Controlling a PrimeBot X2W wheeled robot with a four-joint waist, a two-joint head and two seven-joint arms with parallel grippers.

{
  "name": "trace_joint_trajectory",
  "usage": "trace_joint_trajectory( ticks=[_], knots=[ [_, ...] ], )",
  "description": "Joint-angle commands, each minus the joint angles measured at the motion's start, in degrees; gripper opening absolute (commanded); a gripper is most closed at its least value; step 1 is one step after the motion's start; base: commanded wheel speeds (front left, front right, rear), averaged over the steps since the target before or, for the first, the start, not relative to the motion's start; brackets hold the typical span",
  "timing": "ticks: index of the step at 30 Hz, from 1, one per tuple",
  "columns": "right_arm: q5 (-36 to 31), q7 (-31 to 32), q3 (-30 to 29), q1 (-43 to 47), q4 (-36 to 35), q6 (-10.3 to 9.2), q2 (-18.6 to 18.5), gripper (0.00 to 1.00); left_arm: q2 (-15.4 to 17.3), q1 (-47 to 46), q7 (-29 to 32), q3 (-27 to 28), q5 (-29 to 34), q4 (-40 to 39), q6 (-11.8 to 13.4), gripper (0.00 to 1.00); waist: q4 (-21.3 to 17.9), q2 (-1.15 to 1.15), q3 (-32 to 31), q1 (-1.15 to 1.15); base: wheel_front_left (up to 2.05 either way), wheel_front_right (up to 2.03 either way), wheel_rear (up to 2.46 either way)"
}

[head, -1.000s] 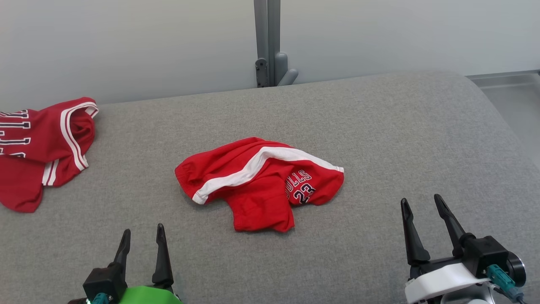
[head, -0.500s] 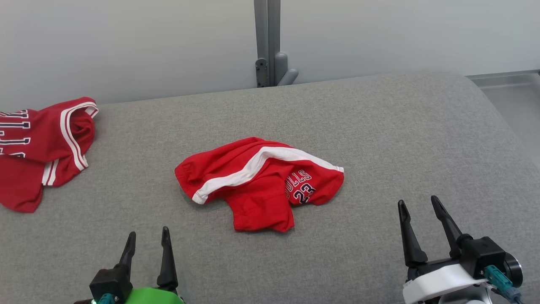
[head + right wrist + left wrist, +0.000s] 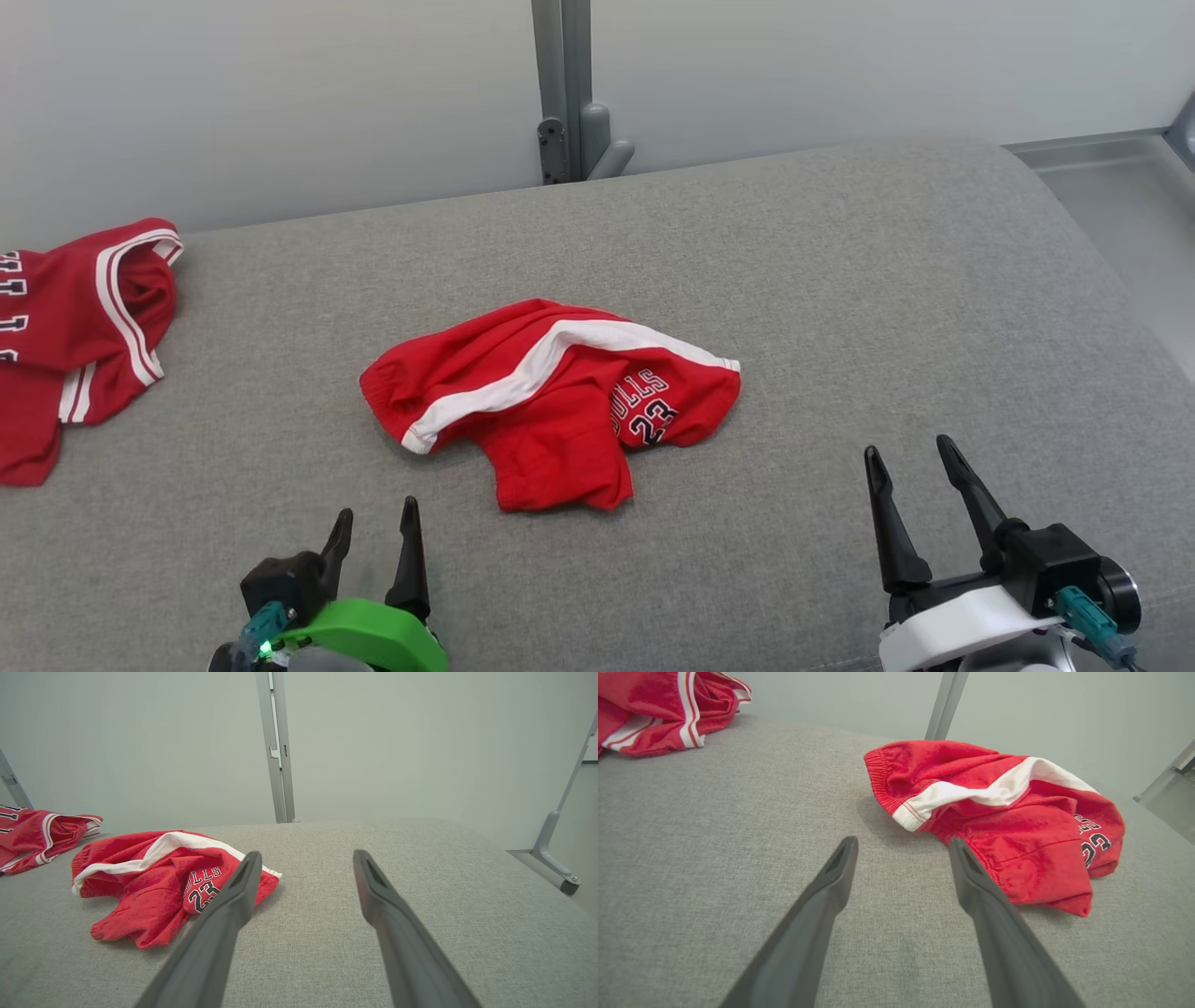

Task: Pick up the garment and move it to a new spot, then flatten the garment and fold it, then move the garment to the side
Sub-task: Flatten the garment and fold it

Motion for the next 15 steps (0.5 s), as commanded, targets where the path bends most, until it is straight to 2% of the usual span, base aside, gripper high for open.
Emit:
trace_joint_trajectory(
  ticks=[1, 6, 15],
  knots=[
    [-0.38, -0.23, 0.15, -0.6, 0.08, -0.02, -0.15, 1.0, 0.13, -2.45, 0.01, -0.37, -2.62, 2.91, -0.56, 1.0, -0.86, 0.0, 0.58, 0.0, 0.0, 0.0, 0.0],
    [-0.62, -0.23, 0.52, -0.74, 0.09, -0.02, -0.14, 1.0, 0.14, -6.9, 0.82, -0.62, -9.92, 9.73, -1.67, 1.0, -2.14, 0.0, 1.47, 0.0, 0.0, 0.0, 0.0],
    [-0.91, -0.23, 0.96, -1.45, -0.21, -0.02, -0.14, 1.0, 0.15, -13.33, 0.92, -1.26, -15.44, 18.05, -3.29, 1.0, -3.75, 0.0, 3.35, 0.0, 0.0, 0.0, 0.0]
  ],
)
